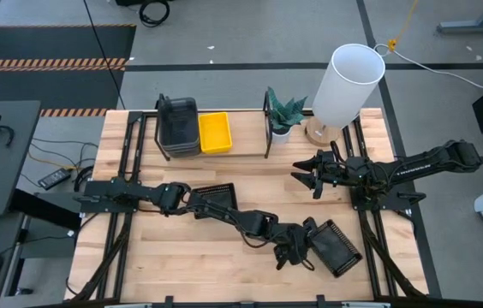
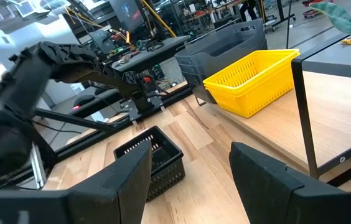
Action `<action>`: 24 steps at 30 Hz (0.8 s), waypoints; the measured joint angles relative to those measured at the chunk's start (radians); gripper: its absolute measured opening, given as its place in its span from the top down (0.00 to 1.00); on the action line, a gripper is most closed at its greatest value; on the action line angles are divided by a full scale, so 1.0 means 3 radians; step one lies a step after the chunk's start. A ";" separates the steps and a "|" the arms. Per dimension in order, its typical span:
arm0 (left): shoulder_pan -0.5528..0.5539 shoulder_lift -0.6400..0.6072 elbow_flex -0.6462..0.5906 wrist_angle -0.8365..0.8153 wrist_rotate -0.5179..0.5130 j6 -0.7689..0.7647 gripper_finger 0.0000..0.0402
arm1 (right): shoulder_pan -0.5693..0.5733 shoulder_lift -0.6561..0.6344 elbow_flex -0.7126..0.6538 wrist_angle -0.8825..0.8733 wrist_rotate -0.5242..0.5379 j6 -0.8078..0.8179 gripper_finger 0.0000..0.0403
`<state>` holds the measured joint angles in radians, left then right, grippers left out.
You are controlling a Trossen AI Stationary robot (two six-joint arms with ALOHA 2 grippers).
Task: Stack baskets on shelf by color
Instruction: Stack the bottom black bin on top of the black stacked bins
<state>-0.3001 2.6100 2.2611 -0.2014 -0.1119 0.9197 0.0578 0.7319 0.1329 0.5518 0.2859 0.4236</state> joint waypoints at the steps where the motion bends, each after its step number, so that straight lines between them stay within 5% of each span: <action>1: -0.0007 -0.0004 0.0082 -0.0101 -0.0078 -0.0048 0.97 | 0.0000 0.0000 0.0000 0.0000 0.0000 0.0000 0.45; 4: -0.0038 -0.0020 0.0324 -0.0657 -0.0295 -0.0326 0.97 | 0.0000 0.0000 0.0000 -0.0004 -0.0001 0.0000 0.45; 24: -0.0260 -0.0629 0.0163 -0.2825 -0.1006 -0.2027 0.97 | 0.0000 0.0014 -0.0001 -0.0013 -0.0001 0.0000 0.45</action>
<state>-0.3781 2.4213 2.3100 -1.0488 -0.4136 0.3117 0.0578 0.7360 0.1326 0.5478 0.2856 0.4236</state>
